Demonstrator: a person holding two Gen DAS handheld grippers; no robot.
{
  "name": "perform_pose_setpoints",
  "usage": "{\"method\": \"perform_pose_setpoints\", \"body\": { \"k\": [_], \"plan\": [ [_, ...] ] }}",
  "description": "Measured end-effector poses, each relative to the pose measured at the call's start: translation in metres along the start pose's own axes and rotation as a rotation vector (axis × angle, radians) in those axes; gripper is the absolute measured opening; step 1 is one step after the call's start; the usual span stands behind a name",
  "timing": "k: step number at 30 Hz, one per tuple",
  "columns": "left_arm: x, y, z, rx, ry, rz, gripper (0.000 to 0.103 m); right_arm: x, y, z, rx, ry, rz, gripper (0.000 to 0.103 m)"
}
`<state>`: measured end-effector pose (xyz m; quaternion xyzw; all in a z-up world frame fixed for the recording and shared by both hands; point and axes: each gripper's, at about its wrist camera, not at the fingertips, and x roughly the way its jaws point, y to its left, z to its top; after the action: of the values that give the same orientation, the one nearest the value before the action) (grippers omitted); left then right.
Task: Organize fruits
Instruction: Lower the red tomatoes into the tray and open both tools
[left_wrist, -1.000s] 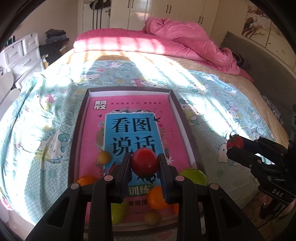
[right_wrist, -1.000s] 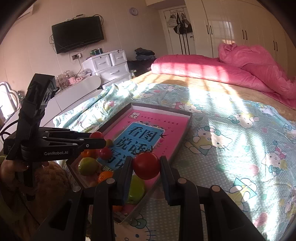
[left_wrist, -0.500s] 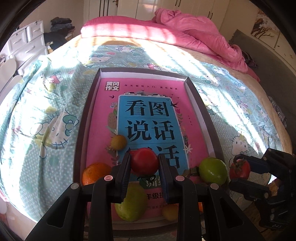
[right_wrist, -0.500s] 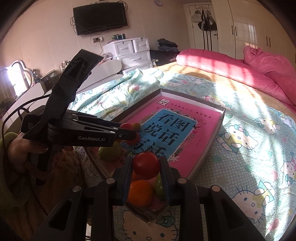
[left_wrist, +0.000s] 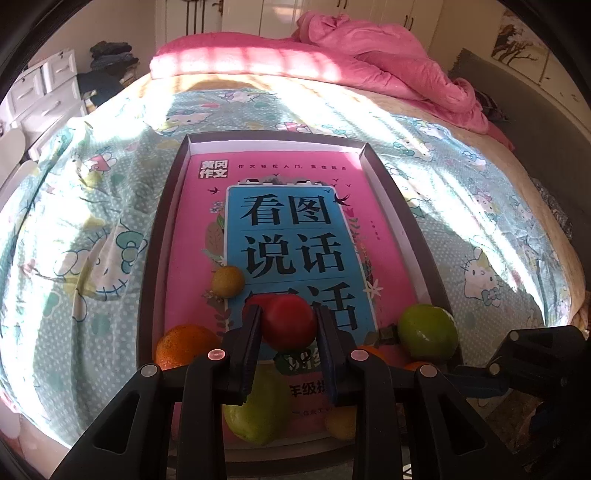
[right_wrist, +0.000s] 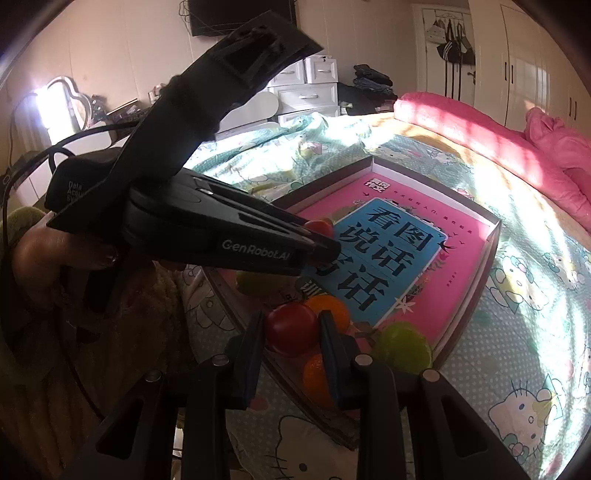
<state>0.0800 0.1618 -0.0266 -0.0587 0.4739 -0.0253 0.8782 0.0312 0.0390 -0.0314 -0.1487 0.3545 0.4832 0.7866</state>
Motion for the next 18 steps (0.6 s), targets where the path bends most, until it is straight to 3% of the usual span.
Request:
{"method": "perform_pose_setpoints", "body": {
  "k": [7, 18],
  "plan": [
    [-0.001, -0.011, -0.001, 0.03, 0.005, -0.041, 0.03, 0.008, 0.007, -0.006, -0.03, 0.03, 0.016, 0.03],
    [0.008, -0.02, -0.005, 0.07, 0.051, -0.039, 0.03, 0.02, 0.008, -0.01, -0.048, 0.057, 0.009, 0.03]
  ]
}}
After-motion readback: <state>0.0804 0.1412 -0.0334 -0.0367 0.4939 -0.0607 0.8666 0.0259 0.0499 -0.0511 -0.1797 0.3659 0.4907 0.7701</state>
